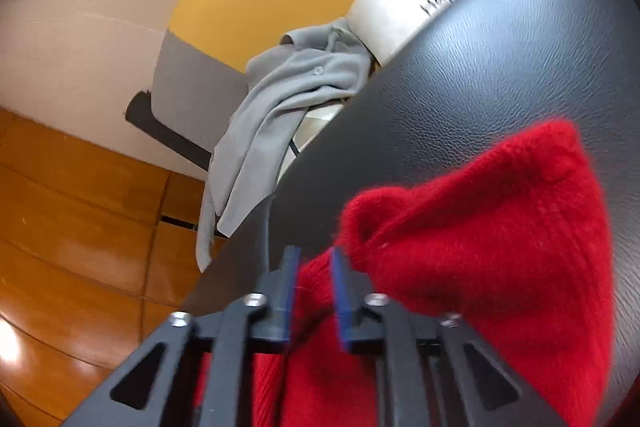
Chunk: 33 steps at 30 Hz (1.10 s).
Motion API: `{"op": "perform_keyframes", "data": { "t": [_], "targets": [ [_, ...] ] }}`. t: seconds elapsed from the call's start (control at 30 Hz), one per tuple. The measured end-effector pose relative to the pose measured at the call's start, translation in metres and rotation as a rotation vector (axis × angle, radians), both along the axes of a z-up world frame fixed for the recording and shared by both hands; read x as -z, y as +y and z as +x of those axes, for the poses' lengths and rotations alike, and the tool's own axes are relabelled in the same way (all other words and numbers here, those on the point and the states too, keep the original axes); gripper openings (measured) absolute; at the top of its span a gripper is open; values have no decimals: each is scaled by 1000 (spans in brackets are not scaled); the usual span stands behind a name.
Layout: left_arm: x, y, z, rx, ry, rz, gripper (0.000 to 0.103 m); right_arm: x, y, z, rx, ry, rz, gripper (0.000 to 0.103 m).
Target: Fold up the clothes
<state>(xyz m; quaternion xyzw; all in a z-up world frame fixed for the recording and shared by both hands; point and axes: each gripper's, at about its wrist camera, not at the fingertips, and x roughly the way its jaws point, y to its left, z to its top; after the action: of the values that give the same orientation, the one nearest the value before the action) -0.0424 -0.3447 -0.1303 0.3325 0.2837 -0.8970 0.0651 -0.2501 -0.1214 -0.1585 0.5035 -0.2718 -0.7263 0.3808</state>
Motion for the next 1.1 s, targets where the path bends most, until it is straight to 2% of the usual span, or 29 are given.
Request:
{"op": "perform_keyframes", "data": {
  "t": [0.03, 0.1, 0.13, 0.27, 0.33, 0.47, 0.53, 0.63, 0.73, 0.8, 0.93, 1.03, 1.07, 1.1],
  "targets": [
    [-4, 3, 9, -14, -2, -8, 31, -10, 0, 10, -12, 39, 24, 36],
    [-11, 7, 32, -42, -2, -14, 48, -26, -8, 30, -64, 111, 51, 37],
    [-13, 8, 48, -58, 0, -1, 50, -30, -10, 42, -93, 134, 64, 37],
    [-14, 0, 136, -169, -31, 49, 51, -37, -16, 92, -200, 209, 116, 40],
    [-16, -3, 193, -247, -47, 42, 51, -35, -18, 115, -245, 231, 137, 41],
    [-13, -9, 300, -419, -144, 10, 51, -11, -21, 148, -284, 230, 178, 43],
    [-10, -11, 348, -520, -180, 10, 52, -6, -14, 154, -252, 271, 135, 43],
    [-3, -14, 408, -659, -203, 38, 59, 1, -6, 148, -234, 235, 76, 43],
    [6, -17, 424, -715, -183, 79, 59, 4, -3, 143, -234, 211, 37, 43],
    [11, -17, 417, -700, -172, 78, 64, 4, -1, 141, -237, 207, 24, 43],
    [15, -18, 395, -707, -207, 12, 70, 4, -1, 141, -237, 206, 15, 43],
    [17, -17, 381, -731, -243, -65, 77, 6, -1, 142, -235, 201, 1, 43],
    [17, -16, 377, -735, -255, -89, 77, 6, 0, 142, -235, 198, -3, 43],
    [17, -13, 373, -737, -270, -122, 65, 6, 0, 141, -234, 196, -8, 43]
  ]
}}
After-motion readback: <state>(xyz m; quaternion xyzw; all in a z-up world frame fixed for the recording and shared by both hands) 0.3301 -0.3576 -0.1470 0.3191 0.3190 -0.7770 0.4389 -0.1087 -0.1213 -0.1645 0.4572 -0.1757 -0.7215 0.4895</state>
